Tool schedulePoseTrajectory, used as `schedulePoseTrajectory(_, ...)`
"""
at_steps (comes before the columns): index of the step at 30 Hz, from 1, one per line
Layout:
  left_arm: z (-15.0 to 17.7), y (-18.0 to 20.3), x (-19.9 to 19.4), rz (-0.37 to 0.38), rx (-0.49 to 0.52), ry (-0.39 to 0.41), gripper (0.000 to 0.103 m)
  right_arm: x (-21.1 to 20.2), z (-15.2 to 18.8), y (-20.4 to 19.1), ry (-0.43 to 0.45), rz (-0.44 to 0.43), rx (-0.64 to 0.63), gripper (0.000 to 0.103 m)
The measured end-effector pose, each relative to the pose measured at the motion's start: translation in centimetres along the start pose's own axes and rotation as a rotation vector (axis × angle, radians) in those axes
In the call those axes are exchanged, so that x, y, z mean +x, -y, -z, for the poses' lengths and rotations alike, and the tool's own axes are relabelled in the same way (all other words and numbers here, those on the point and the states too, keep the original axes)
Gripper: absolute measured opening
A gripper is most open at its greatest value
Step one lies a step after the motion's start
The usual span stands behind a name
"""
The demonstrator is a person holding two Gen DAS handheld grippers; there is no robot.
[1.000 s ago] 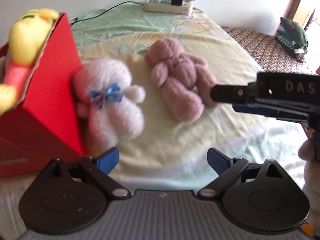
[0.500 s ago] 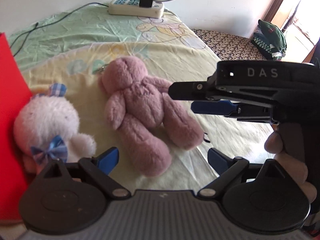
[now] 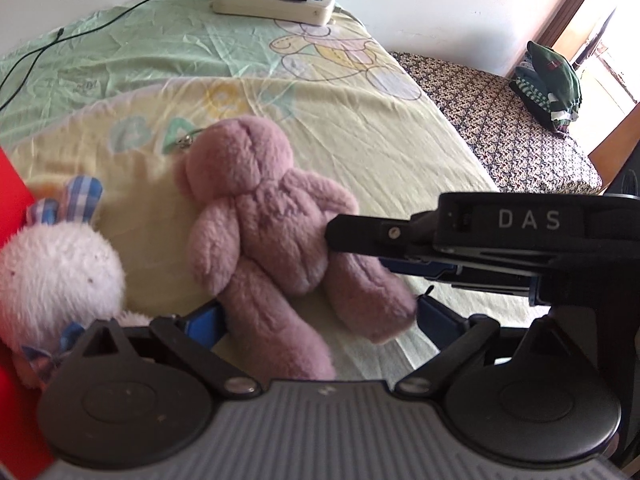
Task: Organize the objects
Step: 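Grasp the mauve teddy bear by its head with the right gripper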
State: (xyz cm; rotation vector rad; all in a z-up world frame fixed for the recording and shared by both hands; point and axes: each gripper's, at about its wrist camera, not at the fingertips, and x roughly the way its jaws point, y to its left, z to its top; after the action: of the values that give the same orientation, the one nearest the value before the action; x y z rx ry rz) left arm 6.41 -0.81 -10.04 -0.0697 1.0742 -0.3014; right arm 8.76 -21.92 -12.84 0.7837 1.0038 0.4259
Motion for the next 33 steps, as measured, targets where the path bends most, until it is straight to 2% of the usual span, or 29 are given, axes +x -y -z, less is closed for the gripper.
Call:
schedulePoseTrajectory(11,0.6,1.2,-0.8,-0.019,0.031,-0.023,0.095,-1.1,1.6,0.0,-0.013,-0.001,-0.018,0.027)
schedulePoseTrajectory(23,4.0,3.4,-2.0,0.016,0.062,-0.063,0.095,-4.3,4.5,1.0,-0.042,0.012,-0.006,0.027)
schedulePoseTrajectory(28,4.5,2.8,-1.9,0.000,0.057,-0.062,0.096,-4.8,4.7,0.9,-0.020,0.011,-0.026,0.031)
schedulePoseTrajectory(31,4.3,1.9,-2.4,0.002,0.034,-0.035,0.099,-5.3,3.9,0.9,0.036,0.029,-0.031,0.042)
schedulePoseTrajectory(33,4.1,1.5,-2.6,0.003,0.022,-0.014,0.099,-5.1,3.4,1.0,0.049,0.048,-0.041,0.042)
